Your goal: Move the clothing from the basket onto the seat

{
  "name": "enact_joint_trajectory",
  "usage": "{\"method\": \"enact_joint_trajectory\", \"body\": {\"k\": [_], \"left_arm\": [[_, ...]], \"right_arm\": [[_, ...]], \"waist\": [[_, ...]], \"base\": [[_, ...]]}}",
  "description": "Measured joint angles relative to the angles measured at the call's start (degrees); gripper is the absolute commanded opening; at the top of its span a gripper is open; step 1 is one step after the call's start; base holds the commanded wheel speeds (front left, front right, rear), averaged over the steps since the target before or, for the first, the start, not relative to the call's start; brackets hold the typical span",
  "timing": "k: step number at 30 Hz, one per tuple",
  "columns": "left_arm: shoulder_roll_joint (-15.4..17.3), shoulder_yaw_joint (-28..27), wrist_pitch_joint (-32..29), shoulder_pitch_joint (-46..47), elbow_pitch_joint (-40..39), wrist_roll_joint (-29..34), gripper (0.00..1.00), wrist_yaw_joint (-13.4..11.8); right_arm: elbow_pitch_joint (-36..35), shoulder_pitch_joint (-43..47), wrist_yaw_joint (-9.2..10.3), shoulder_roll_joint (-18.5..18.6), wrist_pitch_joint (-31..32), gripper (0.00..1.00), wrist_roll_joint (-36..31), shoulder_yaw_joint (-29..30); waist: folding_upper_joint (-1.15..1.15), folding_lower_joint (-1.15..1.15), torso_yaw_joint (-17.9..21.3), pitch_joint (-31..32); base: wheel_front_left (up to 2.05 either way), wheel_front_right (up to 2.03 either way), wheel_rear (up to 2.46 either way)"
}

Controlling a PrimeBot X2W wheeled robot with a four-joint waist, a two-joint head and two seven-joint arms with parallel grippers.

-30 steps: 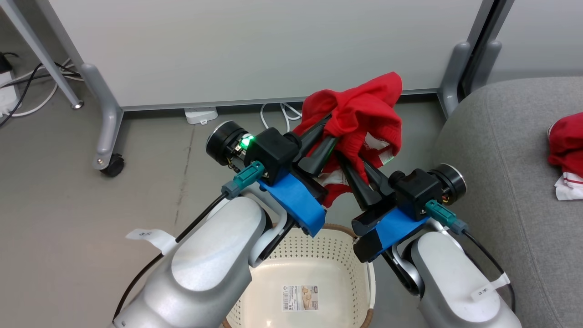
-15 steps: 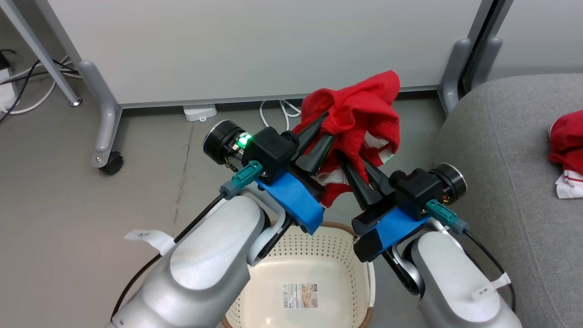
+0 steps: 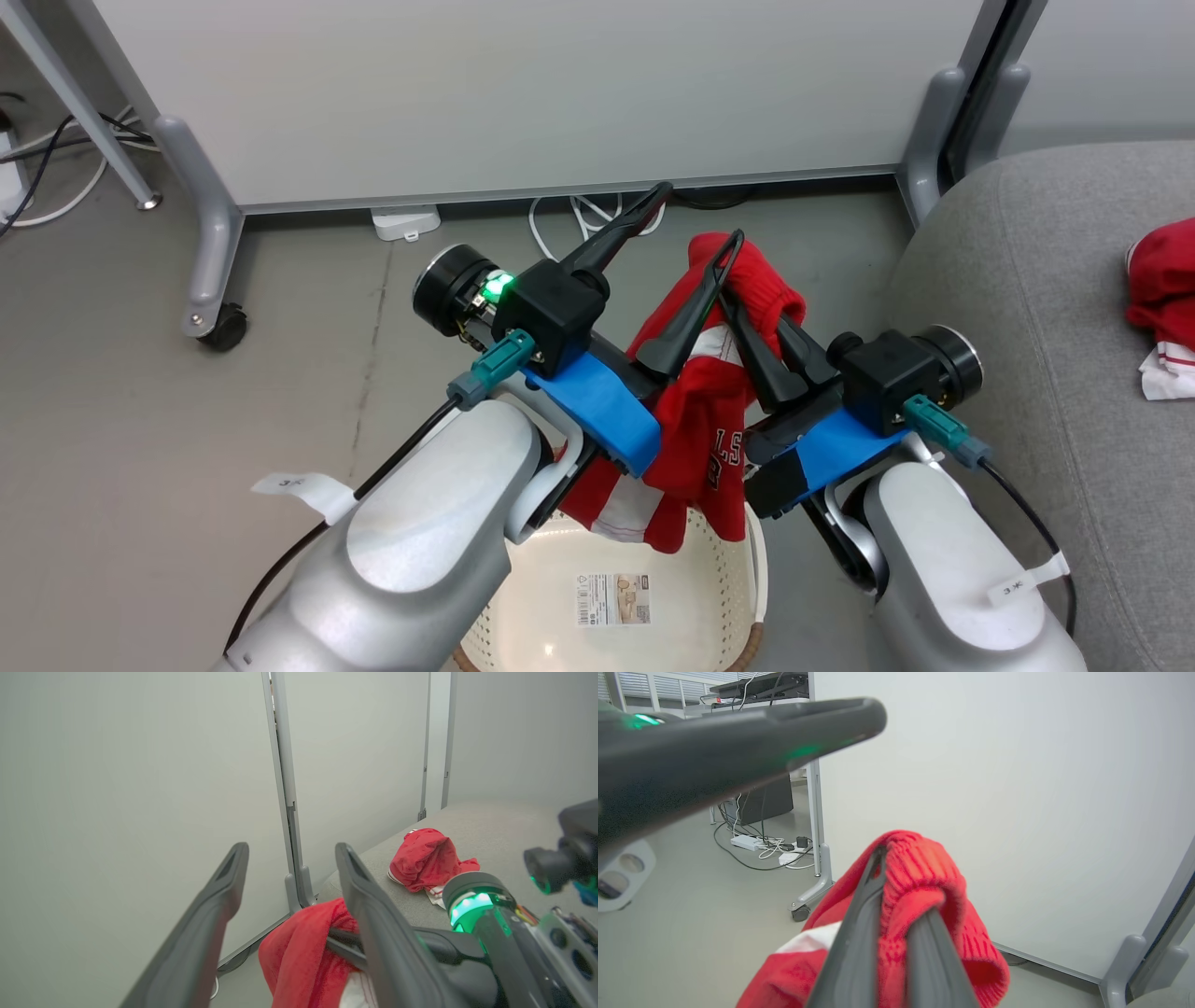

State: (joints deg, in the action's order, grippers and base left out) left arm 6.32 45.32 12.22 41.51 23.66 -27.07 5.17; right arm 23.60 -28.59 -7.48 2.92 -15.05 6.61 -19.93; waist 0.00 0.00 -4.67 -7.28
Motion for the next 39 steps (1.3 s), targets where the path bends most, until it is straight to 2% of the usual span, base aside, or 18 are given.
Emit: {"method": "enact_joint_trajectory", "body": {"k": [11,39], "left_arm": [[0.82,0.12,0.51,0.13,-0.69,0.12,1.0,-0.77],[1.31,3.71,1.47,0.91,-0.02,1.35,1.0,-0.59]], "right_arm": [[-1.25,-0.05,0.0,-0.03,0.0,0.0,-0.99,4.43],[-8.27,5.01,0.0,-0.02,0.0,0.0,-2.55,14.13]], "waist": [[0.0,0.0,2.87,-1.73],[0.0,0.0,19.59,-6.03]], "base": [[0.0,0.0,0.0],[0.0,0.0,0.0]]}}
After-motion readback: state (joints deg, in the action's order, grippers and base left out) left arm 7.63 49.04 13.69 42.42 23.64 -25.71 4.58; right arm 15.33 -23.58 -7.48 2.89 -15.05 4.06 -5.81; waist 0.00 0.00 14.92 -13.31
